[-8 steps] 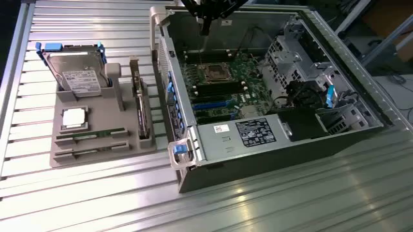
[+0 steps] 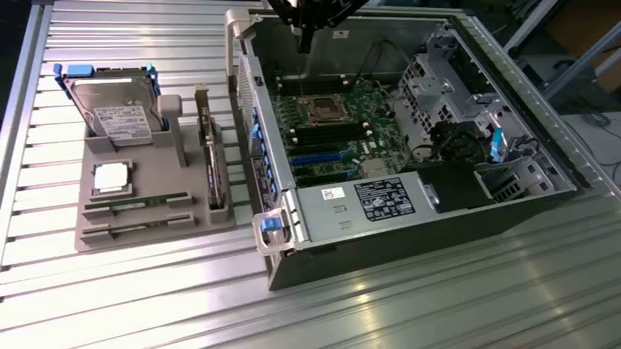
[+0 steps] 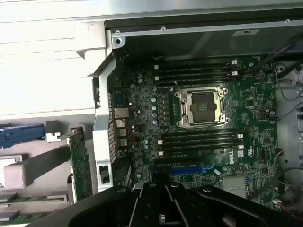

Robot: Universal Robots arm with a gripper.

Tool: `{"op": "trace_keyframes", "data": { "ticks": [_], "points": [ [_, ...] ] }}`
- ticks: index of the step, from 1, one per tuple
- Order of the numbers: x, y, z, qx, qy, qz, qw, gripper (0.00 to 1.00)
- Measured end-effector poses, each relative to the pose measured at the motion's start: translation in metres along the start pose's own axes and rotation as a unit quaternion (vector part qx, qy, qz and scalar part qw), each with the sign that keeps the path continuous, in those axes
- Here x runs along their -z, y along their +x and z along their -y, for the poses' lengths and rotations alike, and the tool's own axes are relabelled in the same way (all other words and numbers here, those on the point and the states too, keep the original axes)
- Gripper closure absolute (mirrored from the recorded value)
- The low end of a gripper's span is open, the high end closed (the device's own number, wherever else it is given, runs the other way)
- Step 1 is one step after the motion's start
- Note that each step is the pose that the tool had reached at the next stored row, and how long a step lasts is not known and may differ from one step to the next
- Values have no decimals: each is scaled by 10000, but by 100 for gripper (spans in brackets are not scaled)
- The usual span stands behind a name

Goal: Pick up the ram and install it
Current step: 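Reach for the ram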

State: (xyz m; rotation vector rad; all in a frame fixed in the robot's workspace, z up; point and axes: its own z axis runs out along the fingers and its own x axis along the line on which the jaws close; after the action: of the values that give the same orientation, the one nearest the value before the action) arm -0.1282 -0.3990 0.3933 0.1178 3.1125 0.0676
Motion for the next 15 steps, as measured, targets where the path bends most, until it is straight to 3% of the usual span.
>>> {"op": "trace_keyframes", "data": {
  "ticks": [4,7,11,13,15],
  "points": [
    [2,143,11,0,0,0,10000,89],
    [9,402,30,-1,-1,0,10000,89],
    [14,567,43,-1,0,0,10000,89],
    [18,735,55,0,-1,0,10000,89],
    [20,797,60,-1,0,0,10000,89]
  ]
}}
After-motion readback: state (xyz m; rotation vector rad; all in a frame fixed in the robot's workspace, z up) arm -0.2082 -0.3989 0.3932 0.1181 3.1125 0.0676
